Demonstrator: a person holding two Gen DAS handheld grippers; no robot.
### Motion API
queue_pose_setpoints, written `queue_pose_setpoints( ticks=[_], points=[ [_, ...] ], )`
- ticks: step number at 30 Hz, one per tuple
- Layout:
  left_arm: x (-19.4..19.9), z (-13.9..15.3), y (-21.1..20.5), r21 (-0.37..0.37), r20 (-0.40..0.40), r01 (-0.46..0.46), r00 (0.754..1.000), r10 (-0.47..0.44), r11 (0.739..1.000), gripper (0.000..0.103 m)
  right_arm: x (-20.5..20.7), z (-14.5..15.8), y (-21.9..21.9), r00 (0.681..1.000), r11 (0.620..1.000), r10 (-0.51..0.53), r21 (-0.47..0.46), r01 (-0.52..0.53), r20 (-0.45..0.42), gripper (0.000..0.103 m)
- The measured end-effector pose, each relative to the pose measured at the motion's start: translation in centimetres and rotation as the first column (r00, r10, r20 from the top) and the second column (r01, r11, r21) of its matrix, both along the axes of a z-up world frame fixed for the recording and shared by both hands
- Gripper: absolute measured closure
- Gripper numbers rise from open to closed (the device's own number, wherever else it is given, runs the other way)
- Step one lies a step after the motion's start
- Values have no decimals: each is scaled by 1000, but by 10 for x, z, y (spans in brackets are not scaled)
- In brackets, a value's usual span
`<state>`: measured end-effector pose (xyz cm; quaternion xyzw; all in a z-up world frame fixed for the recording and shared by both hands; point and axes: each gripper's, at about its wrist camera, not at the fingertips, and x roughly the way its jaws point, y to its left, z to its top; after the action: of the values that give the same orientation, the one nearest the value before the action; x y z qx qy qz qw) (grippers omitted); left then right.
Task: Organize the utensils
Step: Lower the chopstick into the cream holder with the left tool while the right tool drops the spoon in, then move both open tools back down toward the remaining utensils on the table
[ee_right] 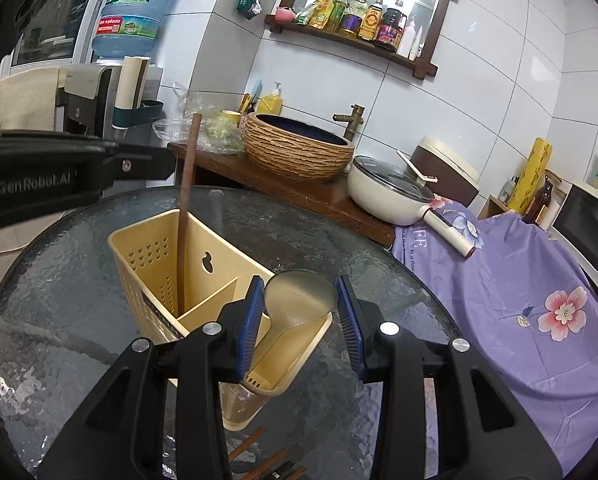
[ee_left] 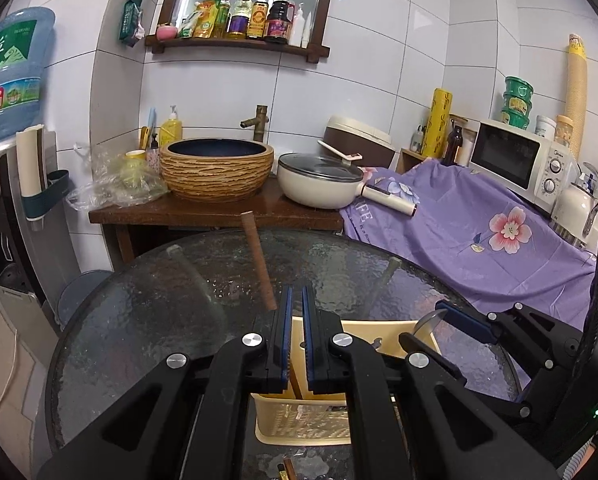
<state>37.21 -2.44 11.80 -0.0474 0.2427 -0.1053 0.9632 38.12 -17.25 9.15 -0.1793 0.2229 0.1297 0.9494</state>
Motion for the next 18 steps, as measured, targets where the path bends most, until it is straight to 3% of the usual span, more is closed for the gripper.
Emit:
queue_pose_setpoints(
  ticks=[1,5,7,9,12,15,18],
  points=[
    [0,0,-1,3,0,2,1000,-2,1000,98,0,0,-1,1000,1000,-4,2,4,0,63],
    [-4,-1,-2,14,4,14,1000,-14,1000,96,-1,-2,-5,1000,1000,-15,23,15,11,38],
    [-9,-1,1,6,8,19,1000,-19,1000,86,-6,-2,-8,1000,999,-18,36,17,23,38],
    [-15,-2,5,-3,18,16,1000,-16,1000,66,-11,-1,-15,1000,998,-24,66,23,20,37],
    [-30,-10,9,30,14,5,1000,-6,1000,47,-21,-2,-30,999,992,-47,121,47,-4,31],
    [-46,-24,10,97,-12,4,1000,-3,995,34,-37,-8,-48,998,982,-60,180,62,-17,25],
    [-65,-42,9,159,-44,28,999,-21,987,30,-52,-18,-57,995,982,-82,164,91,-57,24]
  ],
)
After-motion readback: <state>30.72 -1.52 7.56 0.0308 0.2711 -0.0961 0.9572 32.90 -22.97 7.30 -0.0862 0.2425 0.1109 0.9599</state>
